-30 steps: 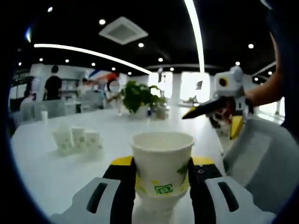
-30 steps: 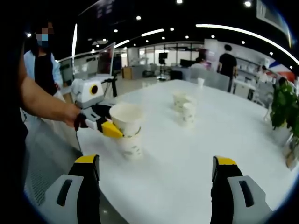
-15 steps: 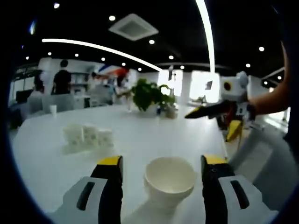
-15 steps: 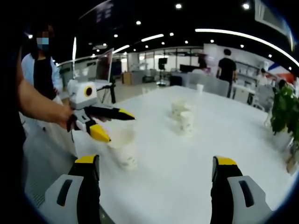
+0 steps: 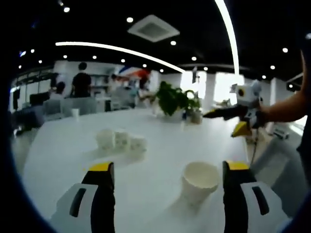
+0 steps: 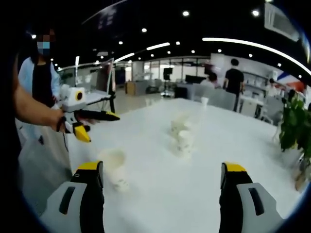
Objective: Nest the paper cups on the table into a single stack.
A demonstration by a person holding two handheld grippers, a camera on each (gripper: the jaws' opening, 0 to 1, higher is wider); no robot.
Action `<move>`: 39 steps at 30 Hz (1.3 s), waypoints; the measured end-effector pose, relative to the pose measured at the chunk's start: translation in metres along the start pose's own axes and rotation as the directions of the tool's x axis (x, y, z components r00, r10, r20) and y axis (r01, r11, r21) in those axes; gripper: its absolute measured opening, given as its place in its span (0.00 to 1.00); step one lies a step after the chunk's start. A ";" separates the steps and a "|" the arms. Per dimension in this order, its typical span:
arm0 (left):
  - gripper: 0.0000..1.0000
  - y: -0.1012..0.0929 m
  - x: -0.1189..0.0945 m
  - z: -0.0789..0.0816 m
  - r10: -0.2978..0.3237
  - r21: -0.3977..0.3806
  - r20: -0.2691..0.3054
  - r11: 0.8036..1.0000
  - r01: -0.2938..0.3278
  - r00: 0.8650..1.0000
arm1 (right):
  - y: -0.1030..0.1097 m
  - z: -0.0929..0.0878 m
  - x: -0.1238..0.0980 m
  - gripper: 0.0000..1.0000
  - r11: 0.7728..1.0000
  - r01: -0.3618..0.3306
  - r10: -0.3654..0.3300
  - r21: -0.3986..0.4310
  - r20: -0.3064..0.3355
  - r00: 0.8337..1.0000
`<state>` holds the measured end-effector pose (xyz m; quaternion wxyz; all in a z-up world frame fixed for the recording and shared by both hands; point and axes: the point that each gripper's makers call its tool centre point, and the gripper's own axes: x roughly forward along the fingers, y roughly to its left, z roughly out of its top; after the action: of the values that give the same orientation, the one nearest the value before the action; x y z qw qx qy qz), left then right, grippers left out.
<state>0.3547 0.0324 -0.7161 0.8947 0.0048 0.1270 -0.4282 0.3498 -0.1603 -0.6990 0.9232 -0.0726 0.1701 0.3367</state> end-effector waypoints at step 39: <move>0.98 0.045 -0.059 -0.002 0.187 0.067 -0.020 0.980 -0.186 0.982 | -0.047 -0.022 0.043 1.00 0.999 0.039 -0.037 -0.016 0.125 0.991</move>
<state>0.3535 0.1066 -0.7088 0.9286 0.0511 0.1236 -0.3463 0.4046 -0.1757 -0.7338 0.9376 -0.0632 0.1077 0.3246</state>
